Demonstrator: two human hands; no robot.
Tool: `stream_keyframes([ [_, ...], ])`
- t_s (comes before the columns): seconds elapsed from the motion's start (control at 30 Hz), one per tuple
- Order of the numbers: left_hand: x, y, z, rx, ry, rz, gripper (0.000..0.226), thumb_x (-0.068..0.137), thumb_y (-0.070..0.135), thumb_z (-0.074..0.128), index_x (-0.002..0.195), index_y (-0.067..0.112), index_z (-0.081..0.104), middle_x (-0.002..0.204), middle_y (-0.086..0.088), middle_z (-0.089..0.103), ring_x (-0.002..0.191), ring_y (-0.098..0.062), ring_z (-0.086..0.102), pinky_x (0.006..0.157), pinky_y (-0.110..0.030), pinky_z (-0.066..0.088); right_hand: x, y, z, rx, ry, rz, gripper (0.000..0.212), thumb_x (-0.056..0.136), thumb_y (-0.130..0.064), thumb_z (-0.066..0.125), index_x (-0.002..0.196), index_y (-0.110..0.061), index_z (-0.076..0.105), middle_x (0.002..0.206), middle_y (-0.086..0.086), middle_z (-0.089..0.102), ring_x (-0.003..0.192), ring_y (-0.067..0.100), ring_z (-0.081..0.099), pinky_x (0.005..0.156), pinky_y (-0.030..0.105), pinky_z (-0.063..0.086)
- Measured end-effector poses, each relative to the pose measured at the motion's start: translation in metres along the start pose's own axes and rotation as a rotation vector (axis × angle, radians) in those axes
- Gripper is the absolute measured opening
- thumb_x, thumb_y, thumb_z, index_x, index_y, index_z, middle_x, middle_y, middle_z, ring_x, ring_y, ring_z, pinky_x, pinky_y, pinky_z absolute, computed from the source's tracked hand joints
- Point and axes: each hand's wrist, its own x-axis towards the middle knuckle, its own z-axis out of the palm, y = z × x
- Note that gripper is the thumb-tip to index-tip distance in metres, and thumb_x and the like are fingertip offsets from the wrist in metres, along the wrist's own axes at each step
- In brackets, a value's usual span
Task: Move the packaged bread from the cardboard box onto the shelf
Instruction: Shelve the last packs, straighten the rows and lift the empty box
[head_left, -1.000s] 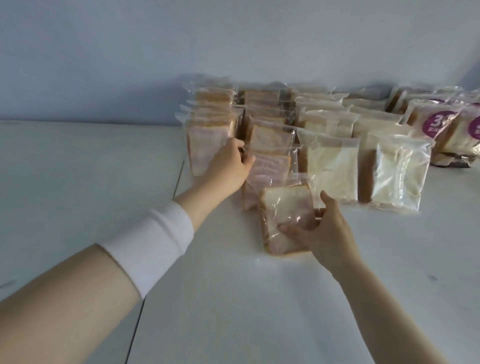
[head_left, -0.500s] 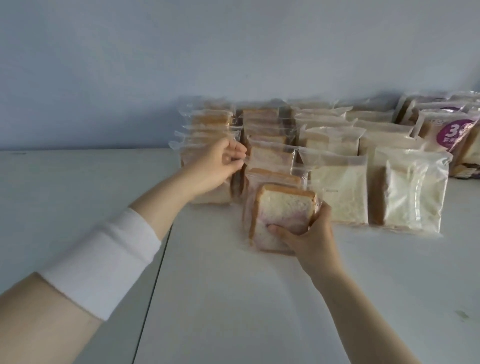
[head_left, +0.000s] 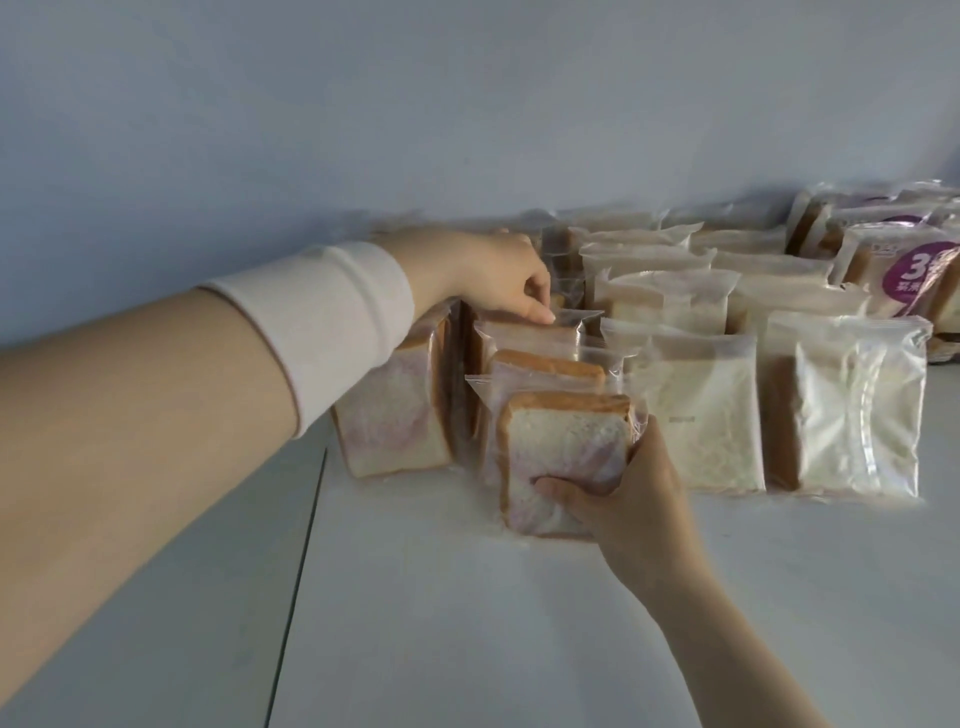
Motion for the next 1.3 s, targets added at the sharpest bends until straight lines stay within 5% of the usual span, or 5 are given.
stream_keyframes([
  [0.53, -0.011, -0.018, -0.003, -0.327, 0.219, 0.013, 0.017, 0.077, 0.033, 0.071, 0.073, 0.035, 0.055, 0.088, 0.023, 0.052, 0.093, -0.004, 0.05, 0.085, -0.027, 0.038, 0.025, 0.0, 0.021, -0.032, 0.089, -0.074, 0.069, 0.06, -0.007, 0.084, 0.113, -0.022, 0.043, 0.101, -0.01, 0.056, 0.091, 0.008, 0.054, 0.065, 0.002, 0.042],
  [0.7, -0.014, -0.02, 0.004, -0.363, 0.292, -0.024, 0.014, 0.084, 0.032, 0.063, 0.092, 0.022, 0.058, 0.11, 0.002, 0.059, 0.107, -0.014, 0.054, 0.093, -0.029, 0.04, 0.039, 0.002, 0.029, -0.077, 0.147, -0.088, 0.077, 0.06, -0.016, 0.085, 0.124, -0.016, 0.043, 0.101, -0.01, 0.057, 0.09, 0.006, 0.05, 0.064, -0.007, 0.035],
  [0.93, -0.056, 0.009, 0.015, -0.198, 0.153, 0.003, 0.103, 0.053, 0.081, 0.044, 0.143, 0.035, 0.023, 0.157, 0.005, 0.011, 0.141, -0.012, 0.016, 0.109, -0.028, 0.015, 0.028, 0.0, 0.038, -0.059, 0.29, -0.085, 0.077, 0.063, -0.011, 0.084, 0.124, -0.011, 0.037, 0.1, -0.015, 0.049, 0.08, -0.006, 0.05, 0.067, -0.001, 0.037],
  [1.2, -0.074, 0.015, 0.047, 0.056, 0.337, 0.067, 0.075, 0.08, 0.049, 0.059, 0.143, 0.031, 0.021, 0.157, -0.002, 0.01, 0.145, -0.018, 0.008, 0.113, -0.031, 0.006, 0.0, -0.002, 0.055, -0.093, 0.264, -0.122, 0.08, 0.084, -0.004, 0.064, 0.147, -0.01, 0.015, 0.146, -0.013, 0.019, 0.131, -0.004, 0.023, 0.106, 0.009, 0.022],
  [1.3, -0.078, 0.014, 0.054, 0.056, 0.365, 0.06, 0.072, 0.083, 0.046, 0.056, 0.143, 0.03, 0.02, 0.157, -0.003, 0.009, 0.145, -0.019, 0.007, 0.114, -0.033, 0.005, -0.004, 0.006, 0.05, -0.032, 0.279, -0.081, 0.067, 0.089, 0.007, 0.051, 0.145, -0.01, 0.019, 0.141, -0.011, 0.024, 0.124, -0.007, 0.034, 0.089, -0.007, 0.027],
])
